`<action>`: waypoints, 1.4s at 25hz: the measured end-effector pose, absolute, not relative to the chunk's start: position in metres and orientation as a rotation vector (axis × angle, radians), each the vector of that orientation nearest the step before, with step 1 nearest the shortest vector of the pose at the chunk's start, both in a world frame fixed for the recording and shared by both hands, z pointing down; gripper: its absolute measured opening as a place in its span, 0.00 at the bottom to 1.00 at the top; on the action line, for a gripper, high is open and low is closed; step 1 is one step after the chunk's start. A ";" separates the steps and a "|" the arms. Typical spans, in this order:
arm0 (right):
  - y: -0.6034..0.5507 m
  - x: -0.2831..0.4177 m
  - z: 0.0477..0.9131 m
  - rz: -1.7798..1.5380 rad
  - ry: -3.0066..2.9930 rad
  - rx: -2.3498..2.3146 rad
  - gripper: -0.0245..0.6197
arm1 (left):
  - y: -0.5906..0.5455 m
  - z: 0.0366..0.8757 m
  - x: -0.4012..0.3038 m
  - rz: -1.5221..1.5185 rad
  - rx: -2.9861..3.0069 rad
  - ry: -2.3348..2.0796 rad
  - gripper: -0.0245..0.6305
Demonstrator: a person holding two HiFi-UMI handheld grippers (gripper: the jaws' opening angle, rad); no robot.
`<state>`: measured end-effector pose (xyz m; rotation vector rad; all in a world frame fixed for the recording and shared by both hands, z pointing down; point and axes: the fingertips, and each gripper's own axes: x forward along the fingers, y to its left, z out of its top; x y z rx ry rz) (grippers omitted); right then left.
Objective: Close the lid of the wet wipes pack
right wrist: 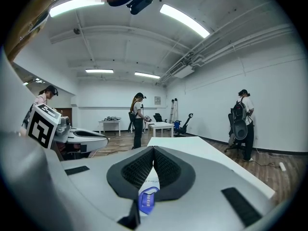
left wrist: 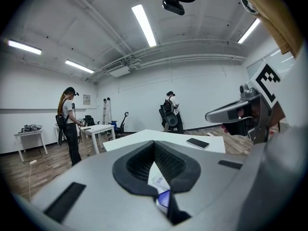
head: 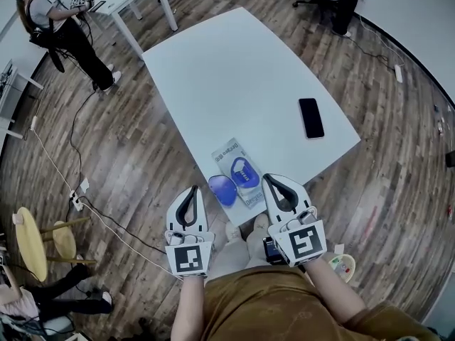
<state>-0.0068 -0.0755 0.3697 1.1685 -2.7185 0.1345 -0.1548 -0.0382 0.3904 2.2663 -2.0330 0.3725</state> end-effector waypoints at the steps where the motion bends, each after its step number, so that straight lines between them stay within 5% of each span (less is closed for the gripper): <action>1: -0.076 -0.008 0.371 0.142 -2.715 1.165 0.05 | -0.038 0.392 -0.156 0.377 2.260 -2.034 0.05; 35: -0.070 -0.052 0.473 0.283 -2.615 0.963 0.05 | -0.036 0.503 -0.154 0.611 2.193 -1.858 0.05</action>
